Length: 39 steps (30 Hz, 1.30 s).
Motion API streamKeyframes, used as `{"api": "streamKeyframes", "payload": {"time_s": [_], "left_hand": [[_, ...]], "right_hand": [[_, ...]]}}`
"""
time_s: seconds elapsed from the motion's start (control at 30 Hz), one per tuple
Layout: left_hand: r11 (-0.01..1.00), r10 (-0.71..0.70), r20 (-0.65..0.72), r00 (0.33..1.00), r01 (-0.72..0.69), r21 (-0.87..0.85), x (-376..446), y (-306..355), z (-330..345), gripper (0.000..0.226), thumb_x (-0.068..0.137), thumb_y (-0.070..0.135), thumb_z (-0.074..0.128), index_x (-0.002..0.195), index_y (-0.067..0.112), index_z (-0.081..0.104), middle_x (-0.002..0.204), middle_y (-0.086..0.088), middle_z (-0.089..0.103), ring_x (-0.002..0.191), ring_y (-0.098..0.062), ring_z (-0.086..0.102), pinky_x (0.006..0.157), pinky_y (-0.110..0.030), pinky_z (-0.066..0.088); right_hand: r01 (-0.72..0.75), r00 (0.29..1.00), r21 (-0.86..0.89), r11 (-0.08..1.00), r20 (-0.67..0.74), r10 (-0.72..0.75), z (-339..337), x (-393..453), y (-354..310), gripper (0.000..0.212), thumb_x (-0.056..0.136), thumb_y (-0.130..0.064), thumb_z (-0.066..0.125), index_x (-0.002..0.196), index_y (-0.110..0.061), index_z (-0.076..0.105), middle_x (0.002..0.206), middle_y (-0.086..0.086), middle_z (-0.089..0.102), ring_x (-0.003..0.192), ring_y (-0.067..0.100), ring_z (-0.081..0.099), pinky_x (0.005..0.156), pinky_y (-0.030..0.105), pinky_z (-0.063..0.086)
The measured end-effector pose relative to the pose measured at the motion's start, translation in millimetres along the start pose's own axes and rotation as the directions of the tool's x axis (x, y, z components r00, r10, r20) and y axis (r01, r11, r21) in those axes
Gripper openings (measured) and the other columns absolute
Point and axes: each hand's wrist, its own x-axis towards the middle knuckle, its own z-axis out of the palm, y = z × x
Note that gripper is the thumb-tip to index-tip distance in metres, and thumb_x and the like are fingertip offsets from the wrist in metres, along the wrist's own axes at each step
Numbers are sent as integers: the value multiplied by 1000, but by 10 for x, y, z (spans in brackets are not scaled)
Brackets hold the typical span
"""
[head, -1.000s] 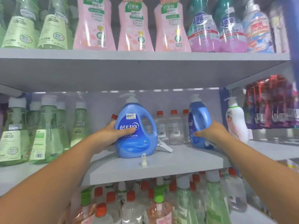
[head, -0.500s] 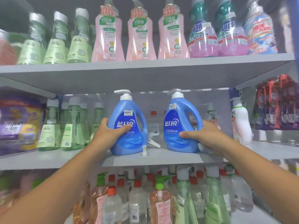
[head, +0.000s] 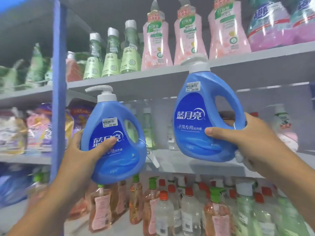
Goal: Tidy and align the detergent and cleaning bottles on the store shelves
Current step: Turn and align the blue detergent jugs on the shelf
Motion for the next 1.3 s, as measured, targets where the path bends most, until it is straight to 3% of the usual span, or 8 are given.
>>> {"api": "streamKeyframes", "payload": {"time_s": [0.23,0.4,0.47,0.63,0.7,1.03,1.2,1.3], "left_hand": [[968,3,-135,991,31,248,-355,-128,-1553,63,44,56,92,101,46,68,99,9,78,82,-12,77,59,-25,61],[943,-61,-290,955,150,298,-792,-467,-2958,66,44,51,93,104,43,68,98,7,79,81,-14,78,59,-23,60],[936,-93,-346,934,200,289,-860,-535,-3528,64,44,51,93,103,48,68,98,7,79,82,-16,78,63,-31,63],[926,-152,-427,892,280,255,-822,-664,-4771,65,46,50,95,104,41,68,100,2,79,84,-22,78,63,-35,63],[923,-152,-456,877,291,253,-798,-730,-5162,58,46,48,96,97,41,69,98,-1,79,80,-21,78,59,-31,61],[880,-202,-464,862,368,300,-261,-1456,-6255,62,46,50,94,101,47,66,98,7,78,84,-16,78,65,-33,63],[858,-200,-420,885,365,361,369,-1976,-6608,63,48,52,95,103,46,65,98,10,78,83,-13,77,65,-33,64],[853,-206,-409,889,368,371,833,-2285,-6850,60,50,51,95,102,46,66,98,10,78,83,-13,77,64,-31,63]], "right_hand": [[-87,994,172,981,84,73,1366,-564,322,42,69,-20,90,108,-24,74,93,-12,80,79,7,78,56,13,55],[-247,961,266,932,189,201,2635,-1208,688,59,57,-32,89,113,-18,76,100,0,81,82,21,79,58,26,60],[-300,948,276,913,192,253,3273,-1446,806,67,52,-35,92,115,-20,74,103,-2,81,90,21,79,71,36,63],[-413,902,280,866,254,348,4774,-1902,978,49,66,-14,93,112,-22,75,104,-8,80,95,14,78,76,34,63],[-439,890,279,854,266,371,5238,-1995,1038,50,65,-13,93,111,-21,76,104,-11,80,93,8,77,69,21,62],[-498,847,254,829,345,404,6868,-1948,1461,73,45,-45,98,113,-32,76,109,-8,79,99,17,77,87,45,60],[-441,877,274,855,335,345,7668,-1677,1899,52,60,-34,97,105,-50,75,104,-22,78,90,1,76,60,20,60],[-462,868,259,849,331,371,8210,-1394,2201,43,68,-19,94,104,-37,78,101,-19,79,91,1,76,69,19,60]]}}
